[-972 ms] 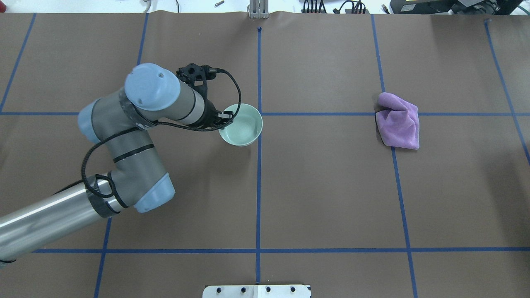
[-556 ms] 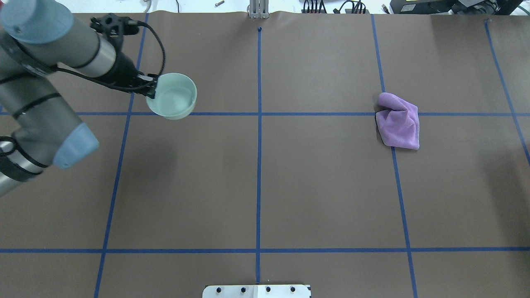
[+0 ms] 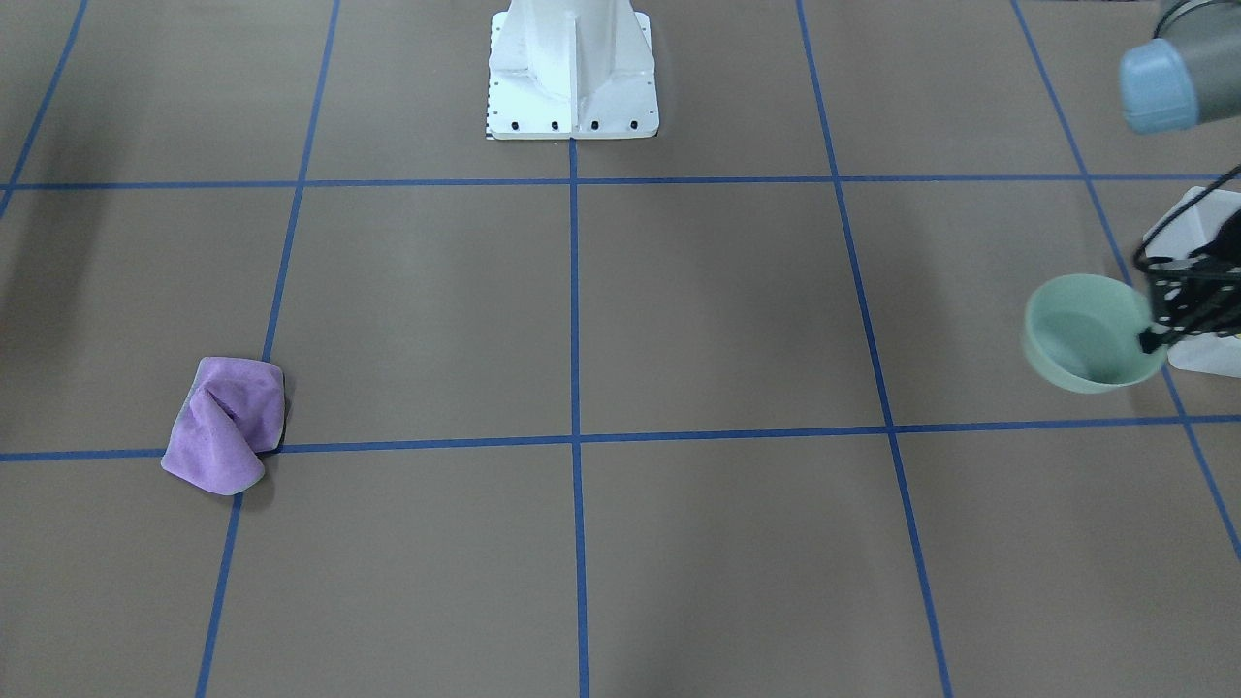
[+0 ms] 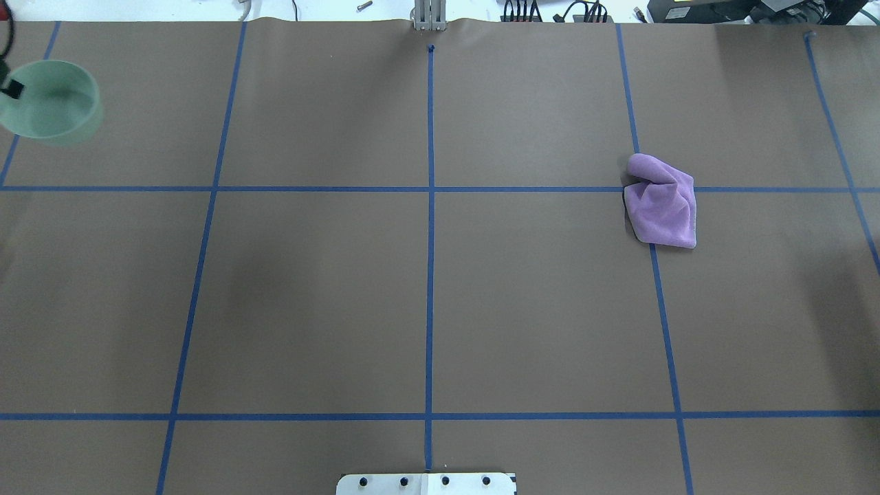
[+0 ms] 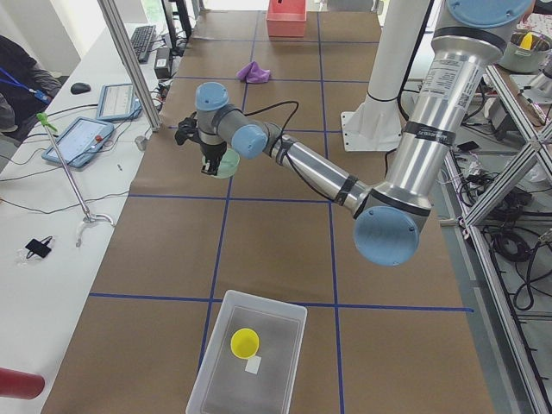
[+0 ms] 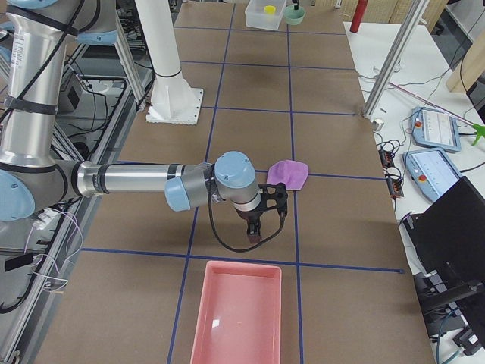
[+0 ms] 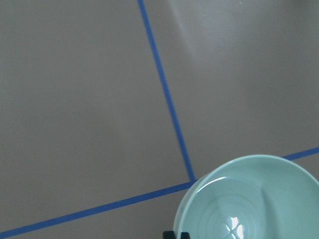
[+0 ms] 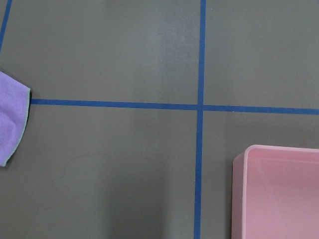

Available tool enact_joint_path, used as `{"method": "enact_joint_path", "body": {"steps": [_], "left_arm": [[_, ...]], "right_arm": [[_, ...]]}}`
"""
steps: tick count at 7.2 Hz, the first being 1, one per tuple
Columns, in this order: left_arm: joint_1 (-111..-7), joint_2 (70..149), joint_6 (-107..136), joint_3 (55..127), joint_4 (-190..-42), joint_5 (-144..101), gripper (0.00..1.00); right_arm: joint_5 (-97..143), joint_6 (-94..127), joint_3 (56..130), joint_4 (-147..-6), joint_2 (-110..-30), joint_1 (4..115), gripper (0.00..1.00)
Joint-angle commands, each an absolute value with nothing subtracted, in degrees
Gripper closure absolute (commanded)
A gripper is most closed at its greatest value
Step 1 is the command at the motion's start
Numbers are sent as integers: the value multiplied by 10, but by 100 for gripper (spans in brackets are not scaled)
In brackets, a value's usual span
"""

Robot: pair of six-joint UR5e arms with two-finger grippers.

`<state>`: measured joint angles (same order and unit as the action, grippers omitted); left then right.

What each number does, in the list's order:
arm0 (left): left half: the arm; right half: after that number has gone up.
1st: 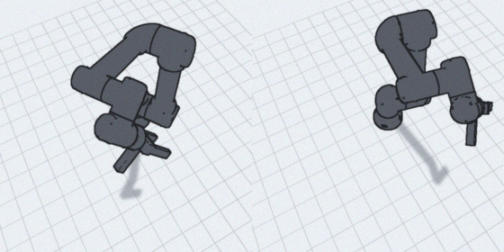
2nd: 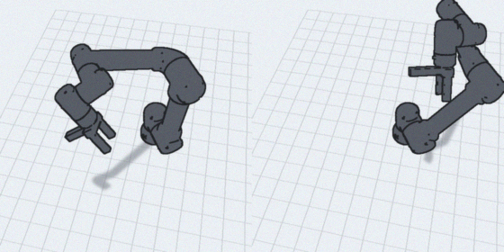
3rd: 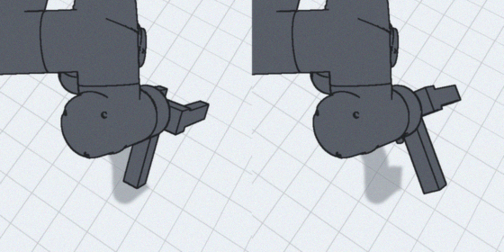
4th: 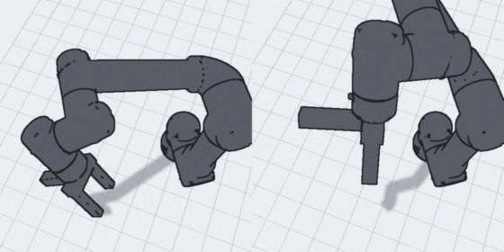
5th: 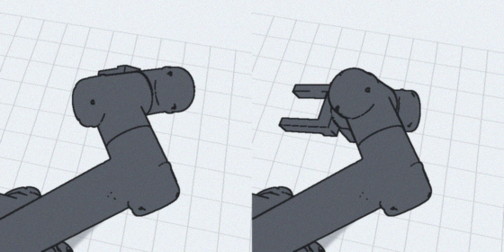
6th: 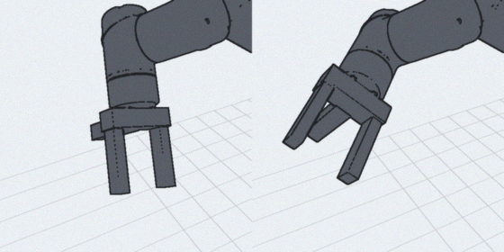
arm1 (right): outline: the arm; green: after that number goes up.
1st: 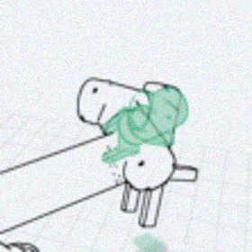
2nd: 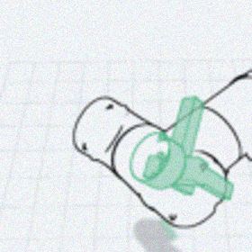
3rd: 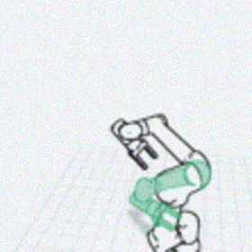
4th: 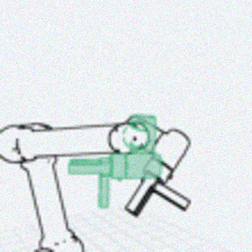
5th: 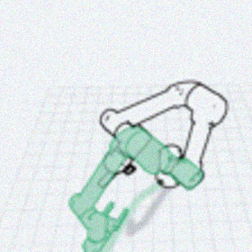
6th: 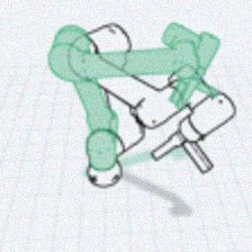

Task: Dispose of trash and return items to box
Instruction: 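Carry the green bowl away with the left gripper into the clear bin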

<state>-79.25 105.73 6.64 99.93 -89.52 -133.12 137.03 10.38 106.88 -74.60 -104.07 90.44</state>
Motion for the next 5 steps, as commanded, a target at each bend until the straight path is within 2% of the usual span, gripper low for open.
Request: {"method": "enact_joint_path", "body": {"steps": [1, 3, 5], "left_arm": [[-932, 1056, -179, 909, -824, -1337, 100], [-996, 1077, -340, 772, -836, -1338, 100], [-1026, 1078, -414, 623, -956, -1338, 100]], "right_arm": [[1370, 101, 1069, -745, -1041, 904, 0], [1370, 98, 1069, -745, -1041, 904, 0], [1369, 98, 1069, -745, -1041, 904, 0]]}}
